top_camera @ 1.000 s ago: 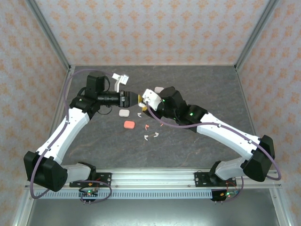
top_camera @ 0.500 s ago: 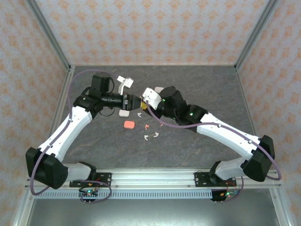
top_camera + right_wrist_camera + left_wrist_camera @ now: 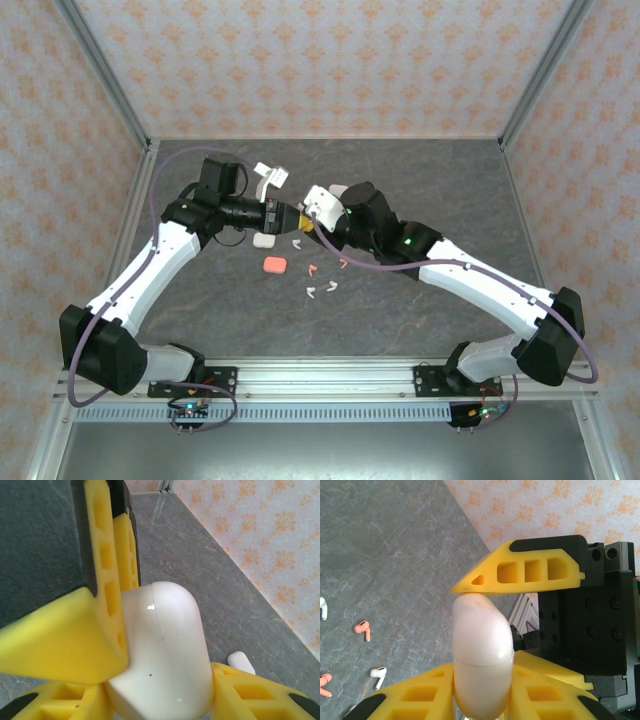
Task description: Insert the wireless bluetooth earbuds into the charging case
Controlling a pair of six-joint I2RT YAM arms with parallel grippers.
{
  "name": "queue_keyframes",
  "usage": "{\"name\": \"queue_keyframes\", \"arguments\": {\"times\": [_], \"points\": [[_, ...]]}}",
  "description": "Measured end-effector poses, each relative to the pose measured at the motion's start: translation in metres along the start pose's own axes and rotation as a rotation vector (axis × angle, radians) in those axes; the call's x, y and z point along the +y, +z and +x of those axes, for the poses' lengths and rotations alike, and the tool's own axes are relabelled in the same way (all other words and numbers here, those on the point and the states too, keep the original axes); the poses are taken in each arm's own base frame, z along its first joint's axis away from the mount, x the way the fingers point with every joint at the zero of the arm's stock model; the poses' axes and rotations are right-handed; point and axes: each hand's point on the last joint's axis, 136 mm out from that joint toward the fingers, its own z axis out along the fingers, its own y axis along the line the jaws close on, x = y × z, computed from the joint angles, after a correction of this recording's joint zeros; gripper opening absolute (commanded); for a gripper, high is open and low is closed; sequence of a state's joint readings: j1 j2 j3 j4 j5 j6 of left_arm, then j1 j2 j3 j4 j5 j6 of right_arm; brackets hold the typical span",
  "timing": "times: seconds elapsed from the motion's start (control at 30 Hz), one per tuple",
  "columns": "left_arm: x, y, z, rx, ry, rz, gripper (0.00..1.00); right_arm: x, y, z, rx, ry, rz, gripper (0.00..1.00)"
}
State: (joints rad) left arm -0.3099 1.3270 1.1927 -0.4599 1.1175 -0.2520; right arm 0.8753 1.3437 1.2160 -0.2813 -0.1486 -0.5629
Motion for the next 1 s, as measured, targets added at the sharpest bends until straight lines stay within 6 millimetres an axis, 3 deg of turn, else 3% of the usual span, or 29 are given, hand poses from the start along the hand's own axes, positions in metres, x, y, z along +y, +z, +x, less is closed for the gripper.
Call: {"name": "queue_keyframes", "arguments": {"times": [0.17,0.27,0.37,0.4,0.53,0.63,0.8,1.0], "points": [[-0.001,0.001,-0.001,-0.002,0.008,-0.001,0.19,0.0,-0.002,0.001,0.012,-0.001,-0.004,0.56],[-0.003,0.001,-0.003,-0.019,0.033,-0.007,0.19,-0.001,-0.004,0.001,0.017,0.017,-0.017,0.7],[-0.006,-0.002,-0.005,-0.053,0.075,-0.019,0.14,-0.007,-0.013,0.003,0.008,0.088,-0.058,0.97],[-0.007,-0.003,-0.006,-0.066,0.089,-0.023,0.12,-0.012,-0.018,0.002,-0.008,0.124,-0.076,0.99],[-0.014,-0.005,-0.012,-0.126,0.164,-0.025,0.05,-0.031,-0.046,-0.002,-0.098,0.302,-0.155,0.99],[-0.018,0.0,-0.012,-0.153,0.224,-0.02,0.0,-0.032,-0.059,-0.006,-0.152,0.411,-0.228,0.99],[-0.032,0.013,-0.002,-0.163,0.345,0.006,0.0,-0.03,-0.059,-0.005,-0.171,0.549,-0.311,0.96],[-0.037,0.014,-0.007,-0.196,0.418,0.001,0.0,-0.042,-0.059,-0.006,-0.183,0.638,-0.298,0.89]]}}
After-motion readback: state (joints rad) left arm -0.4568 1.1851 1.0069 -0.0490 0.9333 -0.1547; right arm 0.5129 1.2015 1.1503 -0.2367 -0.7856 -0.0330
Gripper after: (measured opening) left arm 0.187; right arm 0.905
